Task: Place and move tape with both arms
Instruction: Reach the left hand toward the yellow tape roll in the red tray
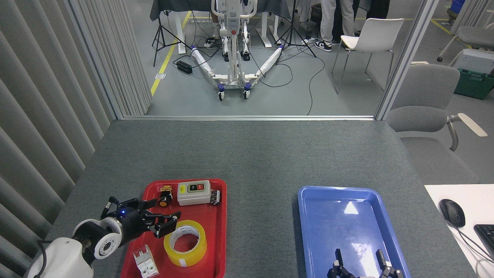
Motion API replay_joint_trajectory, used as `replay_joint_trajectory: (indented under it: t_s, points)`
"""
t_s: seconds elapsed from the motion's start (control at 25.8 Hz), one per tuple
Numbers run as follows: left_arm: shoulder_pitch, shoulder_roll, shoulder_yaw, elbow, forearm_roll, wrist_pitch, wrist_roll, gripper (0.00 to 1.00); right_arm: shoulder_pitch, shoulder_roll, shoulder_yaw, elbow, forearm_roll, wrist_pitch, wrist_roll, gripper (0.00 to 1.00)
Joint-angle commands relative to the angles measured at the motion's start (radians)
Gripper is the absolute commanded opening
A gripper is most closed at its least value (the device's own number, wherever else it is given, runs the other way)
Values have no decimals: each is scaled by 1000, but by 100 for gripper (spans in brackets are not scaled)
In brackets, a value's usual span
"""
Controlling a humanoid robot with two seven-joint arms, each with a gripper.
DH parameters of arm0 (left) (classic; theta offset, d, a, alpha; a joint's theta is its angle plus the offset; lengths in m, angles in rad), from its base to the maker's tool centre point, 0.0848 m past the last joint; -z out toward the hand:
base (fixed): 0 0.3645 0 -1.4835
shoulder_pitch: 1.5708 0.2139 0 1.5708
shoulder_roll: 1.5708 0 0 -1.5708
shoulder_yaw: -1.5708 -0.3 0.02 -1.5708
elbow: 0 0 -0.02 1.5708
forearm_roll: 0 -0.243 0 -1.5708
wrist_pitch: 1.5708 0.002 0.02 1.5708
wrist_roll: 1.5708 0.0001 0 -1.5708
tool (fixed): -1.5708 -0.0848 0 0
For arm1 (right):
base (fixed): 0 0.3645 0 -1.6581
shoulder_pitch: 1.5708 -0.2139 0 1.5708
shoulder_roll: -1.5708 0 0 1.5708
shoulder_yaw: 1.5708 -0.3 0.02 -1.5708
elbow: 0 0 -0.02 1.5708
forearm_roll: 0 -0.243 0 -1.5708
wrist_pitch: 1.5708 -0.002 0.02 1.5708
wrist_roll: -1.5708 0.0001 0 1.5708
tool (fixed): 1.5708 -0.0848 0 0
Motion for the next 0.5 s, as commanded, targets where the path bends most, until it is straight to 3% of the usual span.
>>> replay_joint_trajectory:
  t_s: [0.0,0.46]
  points:
    - [-63,9,-90,45,5,6,-26,94,-5,-2,-2,4,0,-1,0,99]
    - [-145,23,-259,141,59,23,-104,95,-29,6,-12,27,-5,-56,0,100]
